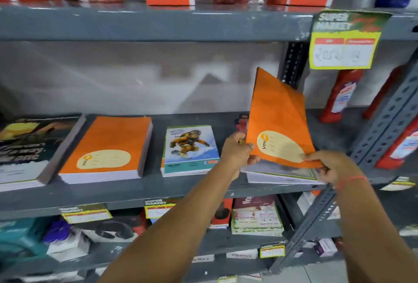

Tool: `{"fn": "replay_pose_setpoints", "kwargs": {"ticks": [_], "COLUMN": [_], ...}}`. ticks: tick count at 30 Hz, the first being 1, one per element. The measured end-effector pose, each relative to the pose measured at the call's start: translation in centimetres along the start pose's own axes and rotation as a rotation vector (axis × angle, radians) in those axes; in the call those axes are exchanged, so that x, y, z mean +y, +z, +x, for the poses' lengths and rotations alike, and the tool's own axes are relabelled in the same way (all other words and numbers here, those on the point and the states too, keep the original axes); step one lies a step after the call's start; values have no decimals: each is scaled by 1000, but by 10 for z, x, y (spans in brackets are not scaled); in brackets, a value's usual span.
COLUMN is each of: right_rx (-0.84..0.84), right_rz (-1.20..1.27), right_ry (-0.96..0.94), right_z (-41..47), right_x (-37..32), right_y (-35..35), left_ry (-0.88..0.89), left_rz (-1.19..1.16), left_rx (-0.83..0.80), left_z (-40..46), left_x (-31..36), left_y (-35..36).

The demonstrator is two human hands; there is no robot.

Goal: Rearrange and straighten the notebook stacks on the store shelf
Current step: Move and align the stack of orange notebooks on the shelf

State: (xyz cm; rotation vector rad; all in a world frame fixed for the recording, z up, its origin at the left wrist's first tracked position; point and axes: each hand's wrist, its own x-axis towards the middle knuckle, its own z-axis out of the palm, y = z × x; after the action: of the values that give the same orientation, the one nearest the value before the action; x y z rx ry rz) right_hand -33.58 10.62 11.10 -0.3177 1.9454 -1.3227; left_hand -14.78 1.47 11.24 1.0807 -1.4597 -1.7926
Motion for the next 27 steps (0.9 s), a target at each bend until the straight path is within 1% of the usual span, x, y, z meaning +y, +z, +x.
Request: {"fn": "replay_pose_setpoints", "kwargs": {"ticks": [2,5,8,10,13,16,19,21,22,23,25,27], "right_rx": [-3,-64,-163,-217,-273,-286,-288,-257,-231,-195,-127,-108], "right_rz": [-21,-72,-235,-285,-314,-407,-386,-410,-453,-527,-704,-875], "right_ry": [-51,-184,-273,-330,-367,-390,-383,-364,-365,-368,-387,-435], "right_z": [-20,-52,-76,-91,-111,-132,-142,-147,-148,-148,-147,-148], "right_x": [-14,-31,-41,-41,-28,-6,14,23,27,30,32,31], "right_y": [10,44,105,158,239,314,360,380,386,391,397,398], "left_ry": [6,-3,-6,-17,-58,-124,-158,-189,-199,-200,-175,-172], "left_rz": [-26,-37,-58,-52,-3,102,125,153,213,321,658,1010], "left_rx": [0,25,112,208,370,461,540,561,563,566,562,529], "left_z": [-9,-24,-40,-51,-65,-81,-85,-82,-81,-78,-76,-77], "left_x": [10,19,22,23,19,8,-7,-16,-20,-24,-28,-24], "left_y": [-22,-66,-130,-182,-255,-323,-366,-383,-387,-390,-394,-391]}}
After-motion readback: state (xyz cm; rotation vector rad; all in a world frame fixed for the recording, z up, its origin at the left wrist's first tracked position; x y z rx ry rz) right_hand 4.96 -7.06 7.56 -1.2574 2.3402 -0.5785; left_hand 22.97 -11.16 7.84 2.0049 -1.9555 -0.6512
